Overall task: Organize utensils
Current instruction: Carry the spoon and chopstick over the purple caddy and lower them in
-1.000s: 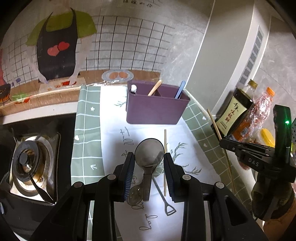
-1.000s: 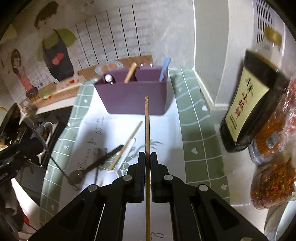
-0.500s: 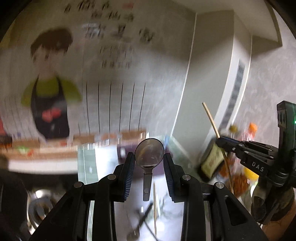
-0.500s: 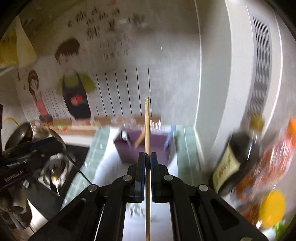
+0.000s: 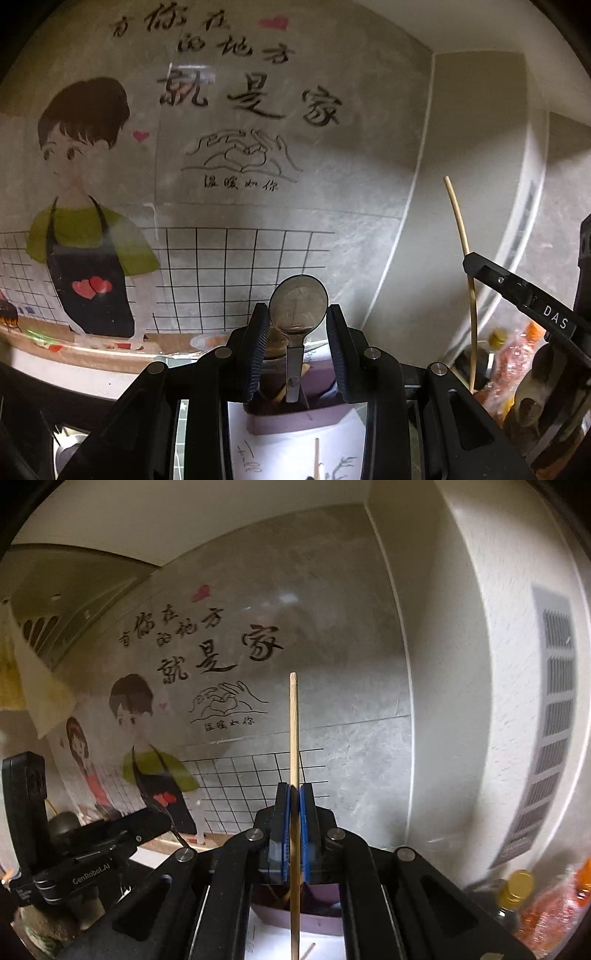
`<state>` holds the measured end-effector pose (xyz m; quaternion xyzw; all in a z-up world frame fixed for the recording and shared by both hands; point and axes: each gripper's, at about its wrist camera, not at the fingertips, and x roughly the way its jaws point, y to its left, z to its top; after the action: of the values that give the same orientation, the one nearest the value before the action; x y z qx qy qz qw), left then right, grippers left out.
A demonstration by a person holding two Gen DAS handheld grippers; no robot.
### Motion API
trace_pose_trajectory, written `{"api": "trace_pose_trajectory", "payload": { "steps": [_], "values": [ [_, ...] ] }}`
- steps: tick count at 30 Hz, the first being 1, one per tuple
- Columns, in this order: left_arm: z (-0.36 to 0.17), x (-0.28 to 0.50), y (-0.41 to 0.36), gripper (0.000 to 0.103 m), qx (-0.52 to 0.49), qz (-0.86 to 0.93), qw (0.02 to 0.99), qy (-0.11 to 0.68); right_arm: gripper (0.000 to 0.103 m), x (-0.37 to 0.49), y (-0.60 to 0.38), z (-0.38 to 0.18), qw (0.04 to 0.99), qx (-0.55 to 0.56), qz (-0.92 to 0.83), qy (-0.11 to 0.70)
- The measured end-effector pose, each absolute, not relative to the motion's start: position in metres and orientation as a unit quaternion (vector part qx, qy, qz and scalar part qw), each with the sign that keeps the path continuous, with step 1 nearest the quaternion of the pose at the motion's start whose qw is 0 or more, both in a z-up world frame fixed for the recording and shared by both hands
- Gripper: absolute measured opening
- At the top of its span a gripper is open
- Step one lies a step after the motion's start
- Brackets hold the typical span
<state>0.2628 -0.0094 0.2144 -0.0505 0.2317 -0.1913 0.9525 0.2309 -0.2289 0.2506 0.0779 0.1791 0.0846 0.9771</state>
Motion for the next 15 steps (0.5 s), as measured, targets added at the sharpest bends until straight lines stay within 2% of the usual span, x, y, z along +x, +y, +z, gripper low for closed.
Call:
{"api": "trace_pose_trajectory", "payload": {
  "steps": [15],
  "values": [
    [0.139,0.335,-0.019,0.033,-0.064,-0.179,0.936,0.295,0.005,0.323,-0.215,0.16,0.968,0.084,0.069,0.227]
  ]
}}
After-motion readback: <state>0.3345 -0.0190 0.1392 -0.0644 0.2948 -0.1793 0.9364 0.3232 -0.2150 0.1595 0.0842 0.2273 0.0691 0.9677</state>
